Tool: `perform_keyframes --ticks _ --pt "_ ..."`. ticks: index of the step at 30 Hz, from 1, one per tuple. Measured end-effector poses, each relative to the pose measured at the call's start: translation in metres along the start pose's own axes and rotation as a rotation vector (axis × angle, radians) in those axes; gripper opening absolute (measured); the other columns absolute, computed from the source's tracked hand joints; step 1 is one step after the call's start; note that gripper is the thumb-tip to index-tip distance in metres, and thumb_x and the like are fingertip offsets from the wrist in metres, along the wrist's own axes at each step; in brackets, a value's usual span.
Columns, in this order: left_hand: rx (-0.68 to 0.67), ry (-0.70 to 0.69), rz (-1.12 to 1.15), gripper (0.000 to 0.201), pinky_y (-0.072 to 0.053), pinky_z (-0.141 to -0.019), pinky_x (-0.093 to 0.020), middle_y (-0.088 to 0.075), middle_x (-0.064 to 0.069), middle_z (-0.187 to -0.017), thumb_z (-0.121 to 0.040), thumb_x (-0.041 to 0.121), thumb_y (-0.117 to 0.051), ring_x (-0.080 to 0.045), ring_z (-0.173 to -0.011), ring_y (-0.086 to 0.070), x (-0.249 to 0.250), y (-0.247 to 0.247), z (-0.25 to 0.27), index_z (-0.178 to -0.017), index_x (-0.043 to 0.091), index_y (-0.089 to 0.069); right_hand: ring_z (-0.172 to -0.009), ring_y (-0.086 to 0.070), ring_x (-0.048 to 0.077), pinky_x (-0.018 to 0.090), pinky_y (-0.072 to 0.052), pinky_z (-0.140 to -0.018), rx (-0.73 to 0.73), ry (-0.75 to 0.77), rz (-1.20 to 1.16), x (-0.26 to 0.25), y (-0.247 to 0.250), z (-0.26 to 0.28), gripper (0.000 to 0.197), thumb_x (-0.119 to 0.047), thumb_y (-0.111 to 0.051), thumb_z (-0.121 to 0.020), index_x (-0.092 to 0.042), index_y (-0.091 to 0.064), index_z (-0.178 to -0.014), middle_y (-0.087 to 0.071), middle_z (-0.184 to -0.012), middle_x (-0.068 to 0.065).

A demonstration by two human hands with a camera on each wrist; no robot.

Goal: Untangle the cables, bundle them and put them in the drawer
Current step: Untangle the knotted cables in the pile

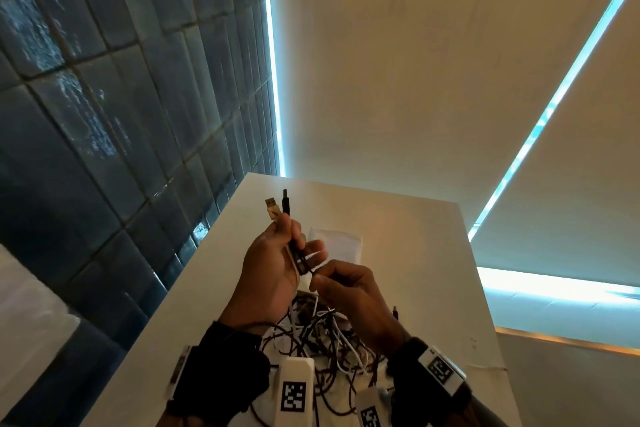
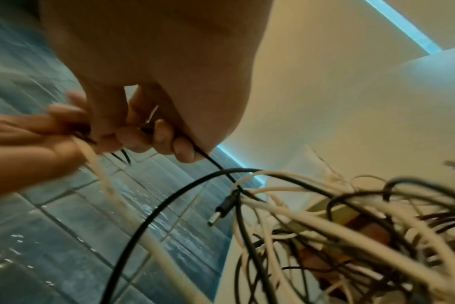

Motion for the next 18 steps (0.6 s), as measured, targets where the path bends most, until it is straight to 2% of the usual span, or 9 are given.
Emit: perform_keyframes --ticks 2,3,5,9,14,18 --pt "-0.049 -0.031 0.03 0.039 -0.043 -0.056 -0.029 -0.035 0.001 -0.054 -0.102 0.031 -0.034 -0.012 -0.048 -0.04 0.01 -0.006 -0.002 -0.069 0.012 -0.045 -0.059 -0.054 0.007 0.02 -0.043 -0.059 0.022 -0.052 0.003 0.018 0.009 0.002 0.016 -0.01 -0.062 -0.091 -0.001 -0.066 -0.078 -0.061 -0.067 0.002" --pt "-0.077 -0.042 0.029 0.04 -0.036 -0.049 -0.025 -0.03 0.002 -0.053 -0.102 0.03 -0.034 -0.01 -0.045 -0.03 0.014 -0.009 -0.003 -0.068 0.012 -0.045 -0.06 -0.055 0.007 0.02 -0.044 -0.06 0.029 -0.071 0.02 0.026 0.013 0.002 0.018 -0.012 -0.062 -0.091 -0.004 -0.067 -0.077 -0.062 -0.067 0.0" --pt "-0.117 -0.059 0.001 0.04 -0.026 -0.041 -0.021 -0.026 0.003 -0.052 -0.102 0.029 -0.033 -0.009 -0.043 -0.02 0.02 -0.013 -0.003 -0.067 0.012 -0.044 -0.063 -0.054 0.007 0.022 -0.043 -0.063 0.034 -0.092 0.074 0.039 0.02 0.002 0.022 -0.018 -0.06 -0.093 -0.01 -0.068 -0.075 -0.063 -0.067 -0.004" --pt "-0.142 -0.085 -0.079 0.035 -0.016 -0.041 -0.024 -0.023 0.001 -0.052 -0.098 0.028 -0.037 -0.01 -0.045 -0.015 0.021 -0.016 0.001 -0.068 0.011 -0.042 -0.065 -0.052 0.009 0.026 -0.043 -0.065 0.056 -0.123 0.196 0.065 0.031 0.002 0.029 -0.021 -0.057 -0.096 -0.018 -0.066 -0.068 -0.061 -0.065 -0.007" --pt "-0.115 -0.13 -0.17 0.041 -0.013 -0.043 -0.026 -0.022 -0.001 -0.053 -0.103 0.027 -0.032 -0.011 -0.044 -0.016 0.023 -0.012 0.004 -0.067 0.01 -0.044 -0.062 -0.051 0.002 0.018 -0.043 -0.063 0.052 -0.148 0.254 0.085 0.031 0.002 0.029 -0.014 -0.056 -0.096 -0.011 -0.063 -0.069 -0.059 -0.06 -0.011" --pt "-0.114 -0.171 -0.204 0.038 -0.013 -0.042 -0.025 -0.025 0.001 -0.05 -0.098 0.031 -0.036 -0.009 -0.042 -0.018 0.035 -0.011 0.007 -0.066 0.011 -0.045 -0.062 -0.05 0.002 0.018 -0.043 -0.06 0.068 -0.153 0.289 0.099 0.033 -0.003 0.035 -0.016 -0.058 -0.096 -0.021 -0.061 -0.061 -0.056 -0.059 -0.012"
Point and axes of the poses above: each hand's wrist, its own z-axis away from the middle knuckle, its own y-axis out of the back of the hand, x = y × z, the point moved 10 cm from there along -z, towards the middle knuckle
